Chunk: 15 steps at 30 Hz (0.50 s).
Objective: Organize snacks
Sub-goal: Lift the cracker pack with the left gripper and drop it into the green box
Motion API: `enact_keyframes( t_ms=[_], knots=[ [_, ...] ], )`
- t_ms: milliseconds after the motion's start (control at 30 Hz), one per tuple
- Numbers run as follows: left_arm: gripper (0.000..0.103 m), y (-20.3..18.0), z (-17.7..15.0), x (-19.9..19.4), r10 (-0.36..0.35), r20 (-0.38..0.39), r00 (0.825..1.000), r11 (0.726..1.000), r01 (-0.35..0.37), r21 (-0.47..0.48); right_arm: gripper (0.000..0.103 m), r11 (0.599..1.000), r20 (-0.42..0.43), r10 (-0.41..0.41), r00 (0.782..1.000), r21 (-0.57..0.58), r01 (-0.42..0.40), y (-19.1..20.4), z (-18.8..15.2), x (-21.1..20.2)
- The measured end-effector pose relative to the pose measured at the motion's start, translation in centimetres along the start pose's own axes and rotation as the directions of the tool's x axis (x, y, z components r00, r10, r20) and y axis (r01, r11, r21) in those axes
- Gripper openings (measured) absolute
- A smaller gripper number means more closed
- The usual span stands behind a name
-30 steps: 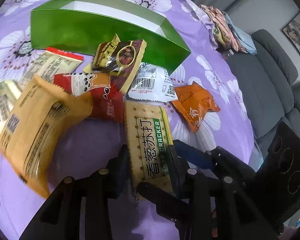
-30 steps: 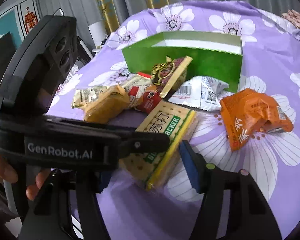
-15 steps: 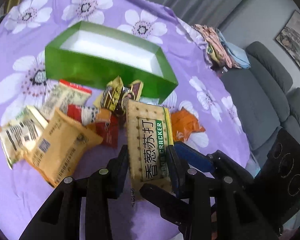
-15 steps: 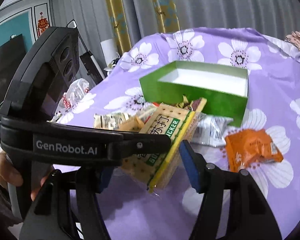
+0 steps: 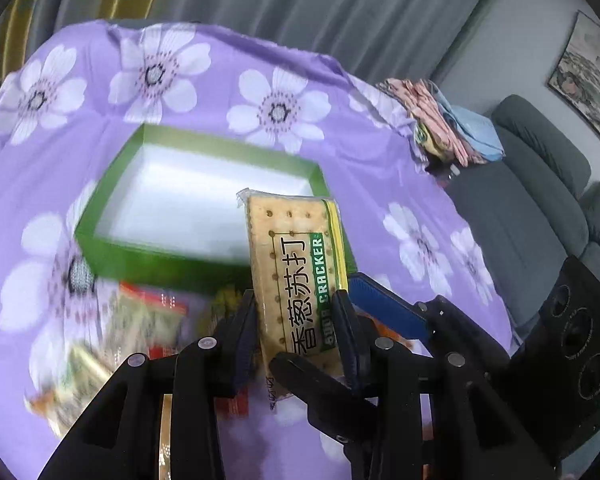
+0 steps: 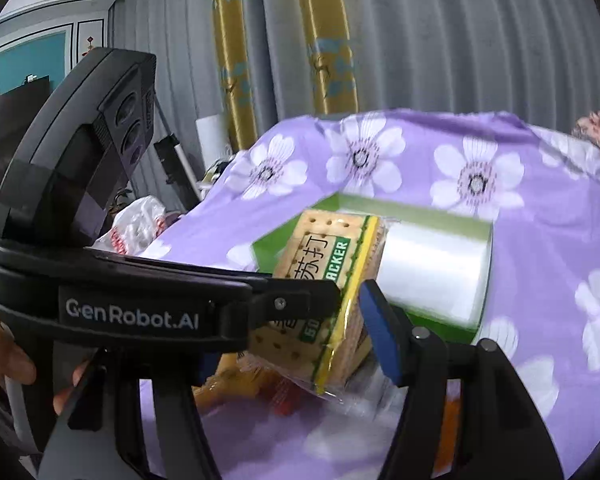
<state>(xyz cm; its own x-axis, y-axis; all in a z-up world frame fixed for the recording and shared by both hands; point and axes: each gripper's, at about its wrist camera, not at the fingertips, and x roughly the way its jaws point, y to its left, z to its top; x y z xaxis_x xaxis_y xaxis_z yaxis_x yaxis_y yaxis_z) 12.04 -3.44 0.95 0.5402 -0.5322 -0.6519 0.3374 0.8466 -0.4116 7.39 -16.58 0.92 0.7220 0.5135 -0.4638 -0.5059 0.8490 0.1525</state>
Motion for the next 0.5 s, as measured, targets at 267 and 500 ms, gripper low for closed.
enact_keyframes(
  t_ms=[267,500],
  knots=[
    [0.036,2.2,5.8,6.1,0.011,-0.04,0.999,1.0,-0.012,-0.02,0.064,0.999,-0.056,-0.034,0.998,0.012,0.035,-4.4,2.9,6.6],
    [0.045,4.6,6.9,9.9,0.035,-0.08,0.996,0.995,-0.042,-0.089,0.072,0.995,-0.16,-0.09,0.983,0.031,0.096,-6.2,2.9,10.5]
  ],
)
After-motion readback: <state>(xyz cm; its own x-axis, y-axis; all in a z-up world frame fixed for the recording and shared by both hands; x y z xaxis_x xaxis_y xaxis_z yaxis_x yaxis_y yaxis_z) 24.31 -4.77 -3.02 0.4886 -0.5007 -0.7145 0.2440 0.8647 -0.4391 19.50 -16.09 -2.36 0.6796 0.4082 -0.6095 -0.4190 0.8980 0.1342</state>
